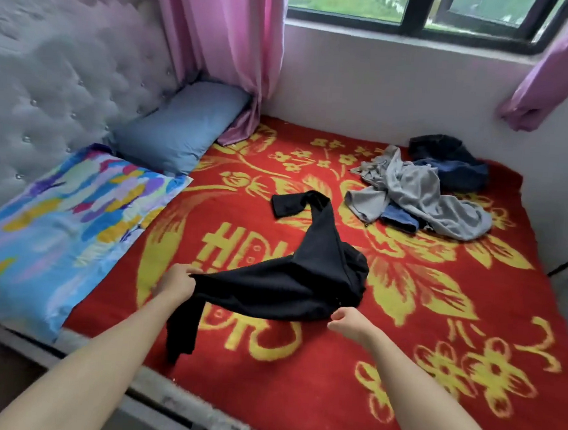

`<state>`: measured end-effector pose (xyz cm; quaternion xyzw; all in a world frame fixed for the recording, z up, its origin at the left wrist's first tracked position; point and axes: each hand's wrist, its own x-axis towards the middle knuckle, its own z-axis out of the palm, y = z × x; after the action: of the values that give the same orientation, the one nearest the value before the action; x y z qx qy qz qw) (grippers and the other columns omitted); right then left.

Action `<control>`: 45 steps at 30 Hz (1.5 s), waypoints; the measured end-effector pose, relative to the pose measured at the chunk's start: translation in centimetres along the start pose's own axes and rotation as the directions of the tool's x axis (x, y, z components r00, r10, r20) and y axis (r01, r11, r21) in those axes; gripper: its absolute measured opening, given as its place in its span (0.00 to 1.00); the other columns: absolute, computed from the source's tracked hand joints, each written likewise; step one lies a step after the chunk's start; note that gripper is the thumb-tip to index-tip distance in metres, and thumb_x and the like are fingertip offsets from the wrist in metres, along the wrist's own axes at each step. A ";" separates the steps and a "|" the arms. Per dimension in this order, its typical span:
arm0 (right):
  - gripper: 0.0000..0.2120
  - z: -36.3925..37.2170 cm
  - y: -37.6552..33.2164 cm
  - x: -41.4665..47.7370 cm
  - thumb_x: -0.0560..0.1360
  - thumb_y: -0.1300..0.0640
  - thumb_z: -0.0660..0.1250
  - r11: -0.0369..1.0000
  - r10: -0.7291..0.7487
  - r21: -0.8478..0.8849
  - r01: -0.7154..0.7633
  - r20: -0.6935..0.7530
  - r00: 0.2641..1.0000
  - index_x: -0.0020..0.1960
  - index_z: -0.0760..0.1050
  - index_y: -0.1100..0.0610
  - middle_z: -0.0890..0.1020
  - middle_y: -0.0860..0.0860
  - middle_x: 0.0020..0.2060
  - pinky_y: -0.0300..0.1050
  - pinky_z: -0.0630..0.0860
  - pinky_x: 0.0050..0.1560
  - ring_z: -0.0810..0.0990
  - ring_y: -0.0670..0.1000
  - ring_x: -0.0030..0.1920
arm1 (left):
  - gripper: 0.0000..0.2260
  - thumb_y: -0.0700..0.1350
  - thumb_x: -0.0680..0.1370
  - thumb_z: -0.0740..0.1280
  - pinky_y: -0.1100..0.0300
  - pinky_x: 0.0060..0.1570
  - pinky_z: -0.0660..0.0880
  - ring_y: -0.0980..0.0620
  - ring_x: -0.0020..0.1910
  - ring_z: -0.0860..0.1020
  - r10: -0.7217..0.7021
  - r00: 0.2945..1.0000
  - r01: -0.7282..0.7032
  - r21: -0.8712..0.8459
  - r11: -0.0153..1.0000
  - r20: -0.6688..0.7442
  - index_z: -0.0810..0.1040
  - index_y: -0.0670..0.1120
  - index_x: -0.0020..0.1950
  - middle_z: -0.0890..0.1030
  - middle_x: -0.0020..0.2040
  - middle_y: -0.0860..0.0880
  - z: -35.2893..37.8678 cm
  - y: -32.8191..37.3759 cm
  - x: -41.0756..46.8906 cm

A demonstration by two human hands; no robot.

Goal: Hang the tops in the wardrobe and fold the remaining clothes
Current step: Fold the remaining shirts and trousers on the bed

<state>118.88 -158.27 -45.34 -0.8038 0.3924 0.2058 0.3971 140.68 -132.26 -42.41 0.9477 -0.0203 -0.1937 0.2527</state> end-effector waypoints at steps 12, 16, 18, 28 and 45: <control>0.17 10.4 -12.8 1.1 0.76 0.57 0.63 0.994 0.109 0.001 -0.109 -0.052 0.993 0.63 0.71 0.59 0.77 0.52 0.53 0.39 0.70 0.49 0.75 0.50 0.50 | 0.15 0.36 0.76 0.59 0.53 0.61 0.60 0.44 0.66 0.66 0.007 0.994 0.015 0.200 0.980 -0.107 0.80 0.50 0.56 0.77 0.60 0.43 -11.7 -12.6 13.4; 0.17 10.2 -12.0 1.0 0.75 0.56 0.63 0.980 0.195 -0.024 -0.197 -0.077 0.978 0.63 0.71 0.59 0.78 0.52 0.55 0.40 0.70 0.49 0.76 0.51 0.53 | 0.16 0.41 0.78 0.58 0.51 0.61 0.64 0.45 0.65 0.68 0.160 0.982 -0.179 0.222 0.958 0.104 0.76 0.51 0.63 0.76 0.63 0.46 -7.9 -10.0 13.1; 0.17 10.4 -11.5 1.4 0.75 0.56 0.62 0.973 0.226 -0.031 -0.228 -0.074 0.971 0.63 0.71 0.58 0.77 0.52 0.57 0.41 0.71 0.52 0.75 0.51 0.54 | 0.14 0.44 0.79 0.58 0.51 0.60 0.67 0.46 0.64 0.69 0.208 0.961 -0.239 0.173 0.956 0.182 0.75 0.51 0.63 0.76 0.63 0.48 -5.5 -9.0 12.4; 0.18 9.8 -7.8 9.1 0.76 0.56 0.61 0.951 0.300 0.079 -0.298 -0.023 0.954 0.63 0.70 0.62 0.77 0.55 0.55 0.44 0.71 0.53 0.76 0.54 0.54 | 0.13 0.42 0.79 0.60 0.56 0.57 0.70 0.48 0.61 0.74 0.298 0.923 -0.303 -0.014 0.953 0.243 0.77 0.45 0.62 0.77 0.60 0.47 -0.2 -2.3 12.6; 0.32 11.4 -3.3 25.2 0.73 0.64 0.68 0.227 0.590 0.907 -0.355 0.162 0.791 0.72 0.56 0.62 0.69 0.57 0.66 0.53 0.70 0.54 0.73 0.58 0.61 | 0.12 0.42 0.79 0.61 0.58 0.56 0.68 0.49 0.60 0.74 -0.060 0.968 0.049 0.047 0.998 0.245 0.77 0.46 0.61 0.77 0.60 0.45 8.2 -3.3 15.5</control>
<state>136.60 -159.66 -66.74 -0.3110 0.7038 -0.0196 0.6384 151.66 -135.40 -56.09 0.9215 -0.0295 -0.3164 0.2233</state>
